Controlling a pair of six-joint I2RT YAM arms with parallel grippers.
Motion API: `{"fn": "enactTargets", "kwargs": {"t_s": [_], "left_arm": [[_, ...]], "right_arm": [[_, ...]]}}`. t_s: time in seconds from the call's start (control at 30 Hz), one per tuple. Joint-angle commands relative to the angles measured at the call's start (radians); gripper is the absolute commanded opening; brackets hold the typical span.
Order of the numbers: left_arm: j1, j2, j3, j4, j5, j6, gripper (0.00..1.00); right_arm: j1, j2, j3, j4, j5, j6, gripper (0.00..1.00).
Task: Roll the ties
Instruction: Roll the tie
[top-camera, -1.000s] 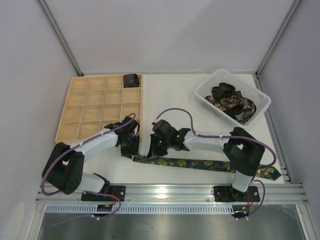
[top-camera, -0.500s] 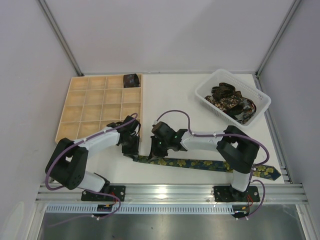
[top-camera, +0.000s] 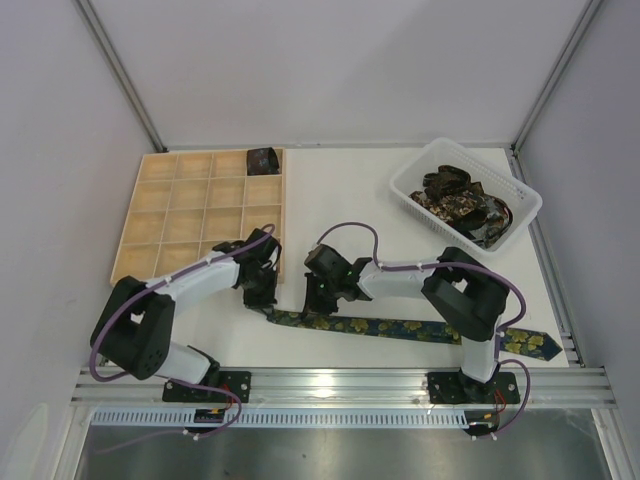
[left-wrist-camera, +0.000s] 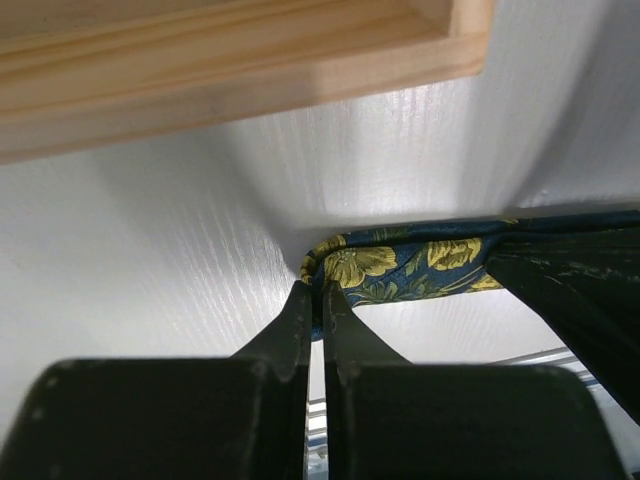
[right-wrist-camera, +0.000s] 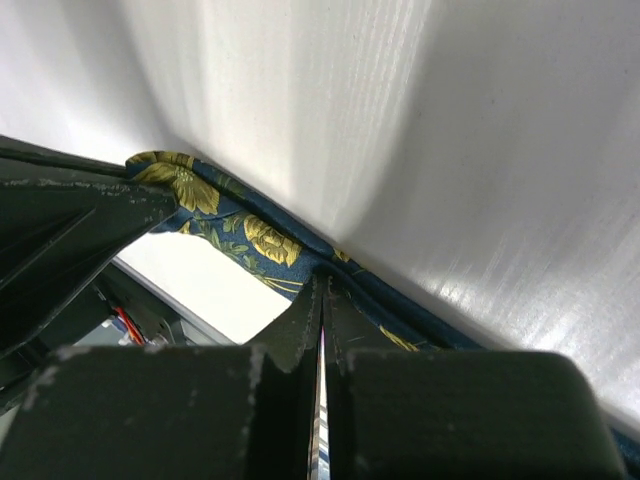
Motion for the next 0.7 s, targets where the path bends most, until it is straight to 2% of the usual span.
{"fn": "enactTargets", "kwargs": {"t_s": [0.0, 0.2, 0.4, 0.67], "left_arm": [[0.008, -0.052, 0.044, -0.038, 0.029, -0.024, 0.01], [-0.003, -0.156, 0.055, -0.054, 0.134, -0.091, 0.0], [-0.079, -0.184, 0.041, 0.032, 0.229, -0.229, 0.0], [-0.202, -0.104, 0.052, 0.133, 0.206, -0.346, 0.0]], "right_arm": [[-0.002, 0.036, -0.001, 0.025, 0.002, 0.011, 0.0], [-0.004, 0.04, -0.017, 0.026, -0.021, 0.019, 0.0], [-0.007, 0.019, -0.045, 0.059, -0.055, 0.046, 0.0], [-0.024, -0.016, -0.094, 0.115, -0.118, 0.08, 0.0]]}}
